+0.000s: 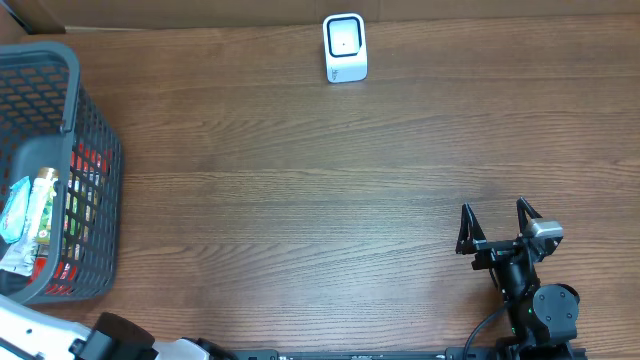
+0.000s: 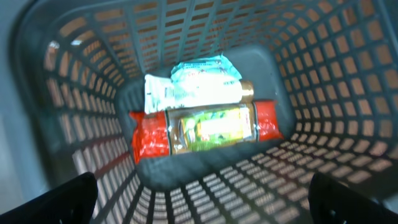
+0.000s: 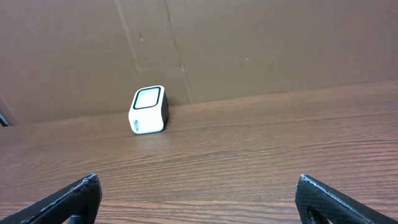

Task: Scan the item barcode
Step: 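Swing the left gripper over the basket and reach down into it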

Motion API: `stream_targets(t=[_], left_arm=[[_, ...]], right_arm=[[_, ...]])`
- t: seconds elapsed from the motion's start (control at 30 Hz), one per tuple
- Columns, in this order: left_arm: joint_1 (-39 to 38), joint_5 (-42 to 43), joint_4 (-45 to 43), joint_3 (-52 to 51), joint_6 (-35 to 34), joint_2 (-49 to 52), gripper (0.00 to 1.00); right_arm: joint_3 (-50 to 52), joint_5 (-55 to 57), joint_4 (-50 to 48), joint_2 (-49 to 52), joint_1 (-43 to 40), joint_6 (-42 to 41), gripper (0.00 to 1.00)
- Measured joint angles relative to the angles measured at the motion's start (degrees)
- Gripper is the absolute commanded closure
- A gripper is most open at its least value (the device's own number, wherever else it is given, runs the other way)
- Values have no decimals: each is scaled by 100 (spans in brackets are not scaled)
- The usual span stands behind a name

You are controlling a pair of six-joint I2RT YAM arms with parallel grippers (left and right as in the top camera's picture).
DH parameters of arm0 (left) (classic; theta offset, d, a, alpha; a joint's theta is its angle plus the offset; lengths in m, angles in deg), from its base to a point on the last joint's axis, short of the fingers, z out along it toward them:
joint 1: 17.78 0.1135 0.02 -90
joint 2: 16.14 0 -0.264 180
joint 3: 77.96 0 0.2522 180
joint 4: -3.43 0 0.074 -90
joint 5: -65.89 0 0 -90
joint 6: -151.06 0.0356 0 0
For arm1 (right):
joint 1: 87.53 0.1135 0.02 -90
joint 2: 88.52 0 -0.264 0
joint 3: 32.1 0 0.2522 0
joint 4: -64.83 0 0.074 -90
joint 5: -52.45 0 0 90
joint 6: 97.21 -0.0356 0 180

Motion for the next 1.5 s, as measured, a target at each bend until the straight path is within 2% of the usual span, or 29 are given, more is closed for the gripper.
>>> stream_targets(t=[0.23,0.57,0.8,1.07,1.33,1.5], left_arm=[[-22,-118,-437,-382,190,658,0],[-570,-212,-627,-455,1423,1733,0],[-970,-210,-686,-509,2070,1969,0],[-984,-210,-1292,-1639,2682,2061,0],[-1064,-212,-1816,-1838,3259,2105,0],[-1123,-55,-1825,-1847,3519,2273,9]], right_arm=[[0,0,2,0,0,-2,0],[0,0,-2,0,0,2,0],[0,0,0,0,0,0,0],[0,0,2,0,0,0,0],[0,0,0,0,2,2,0],[0,0,-2,0,0,2,0]])
